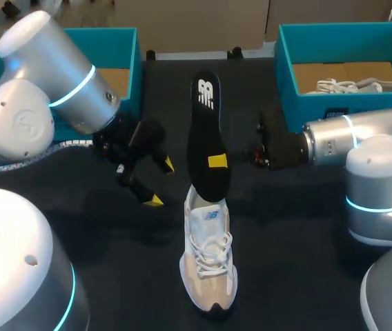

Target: Take the shoe out of the shoebox, open the shoe tongue, remove and reinsert the insole, then place the shoe into the shoebox

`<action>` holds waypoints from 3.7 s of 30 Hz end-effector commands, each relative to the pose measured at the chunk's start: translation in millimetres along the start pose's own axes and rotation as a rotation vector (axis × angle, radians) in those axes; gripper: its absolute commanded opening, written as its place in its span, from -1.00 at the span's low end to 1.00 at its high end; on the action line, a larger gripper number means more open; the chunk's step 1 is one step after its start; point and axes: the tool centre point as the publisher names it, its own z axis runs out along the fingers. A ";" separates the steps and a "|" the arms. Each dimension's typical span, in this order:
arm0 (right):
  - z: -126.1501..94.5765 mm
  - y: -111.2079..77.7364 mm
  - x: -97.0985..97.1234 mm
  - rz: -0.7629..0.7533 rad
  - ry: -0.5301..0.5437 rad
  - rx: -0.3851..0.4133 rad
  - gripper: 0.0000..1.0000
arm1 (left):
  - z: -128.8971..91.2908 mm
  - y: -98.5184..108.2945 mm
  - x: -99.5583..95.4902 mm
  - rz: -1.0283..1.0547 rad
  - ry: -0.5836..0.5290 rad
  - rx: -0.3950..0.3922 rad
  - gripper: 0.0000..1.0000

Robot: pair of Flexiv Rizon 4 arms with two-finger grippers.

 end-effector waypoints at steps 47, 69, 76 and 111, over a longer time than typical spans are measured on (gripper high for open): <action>21.5 -11.7 7.3 -0.144 -0.048 -0.162 -1.00 | 53.5 7.3 8.7 -0.043 -0.058 0.006 1.00; 15.2 -20.5 -0.2 -0.127 -0.043 -0.179 -1.00 | 53.5 7.3 8.7 -0.043 -0.058 0.006 1.00; 26.4 -22.9 -10.7 -0.111 -0.058 -0.154 -1.00 | 53.5 7.3 8.7 -0.043 -0.058 0.006 1.00; 9.9 -36.5 -16.6 -0.149 -0.130 -0.151 -1.00 | 53.5 7.3 8.7 -0.043 -0.058 0.006 1.00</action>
